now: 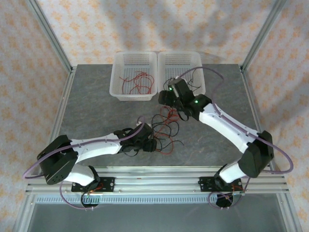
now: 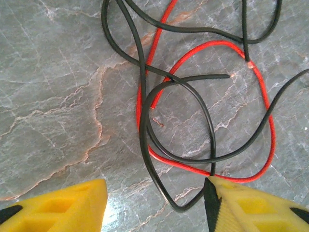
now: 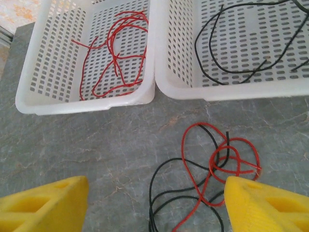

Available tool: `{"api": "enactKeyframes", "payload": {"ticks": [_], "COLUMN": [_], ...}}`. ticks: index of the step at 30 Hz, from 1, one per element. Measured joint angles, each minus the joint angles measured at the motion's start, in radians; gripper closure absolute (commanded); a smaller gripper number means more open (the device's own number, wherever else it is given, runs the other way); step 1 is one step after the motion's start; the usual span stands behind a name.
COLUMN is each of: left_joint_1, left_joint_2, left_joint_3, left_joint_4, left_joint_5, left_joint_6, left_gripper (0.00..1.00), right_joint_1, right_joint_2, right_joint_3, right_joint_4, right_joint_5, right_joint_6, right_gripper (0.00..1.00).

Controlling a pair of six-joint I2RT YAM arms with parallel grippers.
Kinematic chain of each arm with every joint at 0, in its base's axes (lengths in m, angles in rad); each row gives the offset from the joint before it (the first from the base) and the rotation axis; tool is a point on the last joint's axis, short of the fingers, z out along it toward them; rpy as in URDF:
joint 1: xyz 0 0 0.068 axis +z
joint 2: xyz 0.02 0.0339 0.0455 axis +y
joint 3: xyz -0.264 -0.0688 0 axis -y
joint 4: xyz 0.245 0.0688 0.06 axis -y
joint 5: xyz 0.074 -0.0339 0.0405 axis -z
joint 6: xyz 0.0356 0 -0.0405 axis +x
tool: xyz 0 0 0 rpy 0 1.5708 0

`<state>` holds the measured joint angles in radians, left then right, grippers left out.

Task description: Untangle the cables

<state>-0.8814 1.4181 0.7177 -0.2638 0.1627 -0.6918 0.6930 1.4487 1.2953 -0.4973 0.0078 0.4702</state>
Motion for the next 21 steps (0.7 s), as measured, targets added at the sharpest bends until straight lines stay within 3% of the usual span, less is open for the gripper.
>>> {"api": "enactKeyframes", "payload": {"ticks": [7, 10, 17, 21], "left_joint_1": [0.0, 0.0, 0.0, 0.0], "left_joint_2": [0.051, 0.062, 0.064, 0.064], "left_joint_3": [0.006, 0.015, 0.028, 0.032], "left_joint_4": [0.037, 0.051, 0.081, 0.081], "left_joint_5": [0.013, 0.013, 0.013, 0.013], "left_joint_6": [0.0, -0.003, -0.018, -0.015], "left_gripper": [0.54, 0.63, 0.97, 1.0], "right_joint_1": [0.0, 0.0, 0.0, 0.0], "right_joint_2": [-0.161, -0.214, -0.289, -0.294], "right_joint_3": [-0.202, -0.271, -0.397, -0.425], "right_joint_4": [0.061, 0.085, 0.124, 0.144], "right_joint_5": [-0.04, -0.059, -0.096, -0.111], "right_joint_6": [0.027, 0.044, 0.092, 0.113], "right_gripper": [0.29, 0.29, 0.31, 0.32]}}
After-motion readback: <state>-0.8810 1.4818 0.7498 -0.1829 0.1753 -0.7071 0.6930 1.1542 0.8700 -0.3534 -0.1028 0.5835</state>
